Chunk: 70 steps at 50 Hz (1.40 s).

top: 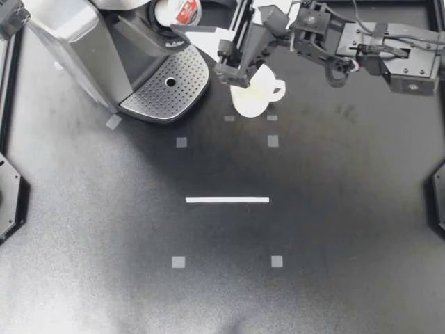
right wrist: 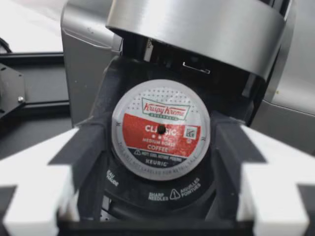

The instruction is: Place the coffee capsule inside the capsule container, then place the cup onto the center of the cup tray.

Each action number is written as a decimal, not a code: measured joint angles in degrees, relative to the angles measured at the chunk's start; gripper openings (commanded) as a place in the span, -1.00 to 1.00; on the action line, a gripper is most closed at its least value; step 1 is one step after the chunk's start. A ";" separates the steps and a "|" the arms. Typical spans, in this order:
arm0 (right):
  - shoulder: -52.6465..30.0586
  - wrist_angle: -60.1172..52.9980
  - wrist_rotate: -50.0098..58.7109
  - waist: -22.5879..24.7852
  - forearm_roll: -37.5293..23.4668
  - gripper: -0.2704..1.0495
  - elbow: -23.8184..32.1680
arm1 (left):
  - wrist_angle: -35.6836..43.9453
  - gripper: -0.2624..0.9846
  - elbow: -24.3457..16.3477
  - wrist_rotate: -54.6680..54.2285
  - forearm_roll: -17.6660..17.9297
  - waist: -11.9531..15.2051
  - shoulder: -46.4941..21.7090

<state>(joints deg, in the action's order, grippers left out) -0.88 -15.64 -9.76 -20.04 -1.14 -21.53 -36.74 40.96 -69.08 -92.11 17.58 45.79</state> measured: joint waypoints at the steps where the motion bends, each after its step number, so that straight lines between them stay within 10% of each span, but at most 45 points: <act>1: -0.09 0.00 0.00 0.00 0.00 0.31 0.09 | 0.00 -0.43 0.00 0.00 0.09 0.00 0.00; 11: -1.23 0.18 0.09 0.00 0.00 0.71 1.32 | 0.00 -0.43 -0.09 0.00 0.00 0.00 0.00; 50: 6.24 0.26 1.41 1.14 0.70 0.67 -5.80 | -8.88 -0.43 2.55 -3.96 -0.88 0.18 -0.18; 70: 14.33 -4.48 2.64 4.39 1.05 0.35 -14.33 | -5.62 -0.43 3.25 -11.60 -1.05 7.29 -4.66</act>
<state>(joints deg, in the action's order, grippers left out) 13.45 -20.13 -7.12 -15.64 -0.09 -35.86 -42.36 44.21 -80.68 -93.16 24.87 41.13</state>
